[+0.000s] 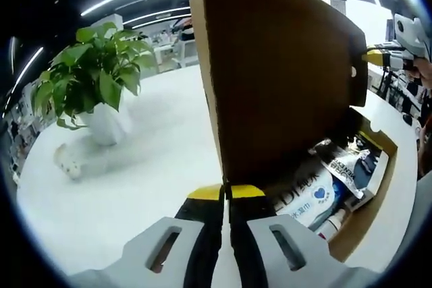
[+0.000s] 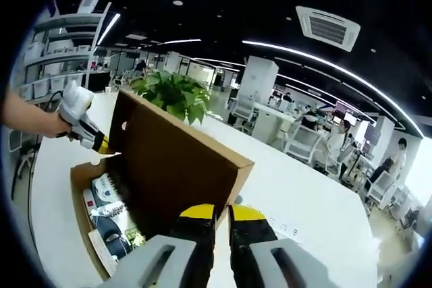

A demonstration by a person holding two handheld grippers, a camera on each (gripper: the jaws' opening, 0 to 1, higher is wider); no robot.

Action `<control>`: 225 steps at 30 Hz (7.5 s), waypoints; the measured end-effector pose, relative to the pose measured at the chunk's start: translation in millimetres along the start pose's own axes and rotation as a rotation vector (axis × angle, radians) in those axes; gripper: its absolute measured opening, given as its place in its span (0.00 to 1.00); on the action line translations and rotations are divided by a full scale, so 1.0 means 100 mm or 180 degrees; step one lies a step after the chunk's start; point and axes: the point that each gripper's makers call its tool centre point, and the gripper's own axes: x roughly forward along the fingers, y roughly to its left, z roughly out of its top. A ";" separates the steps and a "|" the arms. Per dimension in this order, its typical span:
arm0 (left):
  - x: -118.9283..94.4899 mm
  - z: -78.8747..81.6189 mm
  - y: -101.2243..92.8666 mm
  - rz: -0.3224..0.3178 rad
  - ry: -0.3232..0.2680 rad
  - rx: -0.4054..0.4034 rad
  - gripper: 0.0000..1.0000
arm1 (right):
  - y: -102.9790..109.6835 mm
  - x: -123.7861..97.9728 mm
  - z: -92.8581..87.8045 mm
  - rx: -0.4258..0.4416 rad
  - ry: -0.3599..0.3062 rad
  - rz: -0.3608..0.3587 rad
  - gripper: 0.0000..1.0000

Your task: Operate the shoe box by opening the lid, removing the specified soft item, and placing it in the target area until the item is outside and the box remains undamaged.

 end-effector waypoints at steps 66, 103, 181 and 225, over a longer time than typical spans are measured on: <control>0.03 0.08 0.05 -0.0057 0.0072 0.0053 0.00 | 0.21 0.19 -0.71 0.0425 0.0425 0.0105 0.00; 0.05 0.10 0.07 -0.0076 0.0311 0.0030 0.00 | 0.18 0.25 -0.70 0.0562 0.0547 0.0175 0.00; 0.22 0.16 0.10 -0.0090 0.0511 -0.0109 0.00 | 0.05 0.54 -0.82 0.0948 0.0652 0.0159 0.00; -0.52 0.05 -0.34 -0.0144 0.0399 -0.0122 0.25 | 0.55 0.11 -0.49 0.0544 0.0413 0.0685 0.27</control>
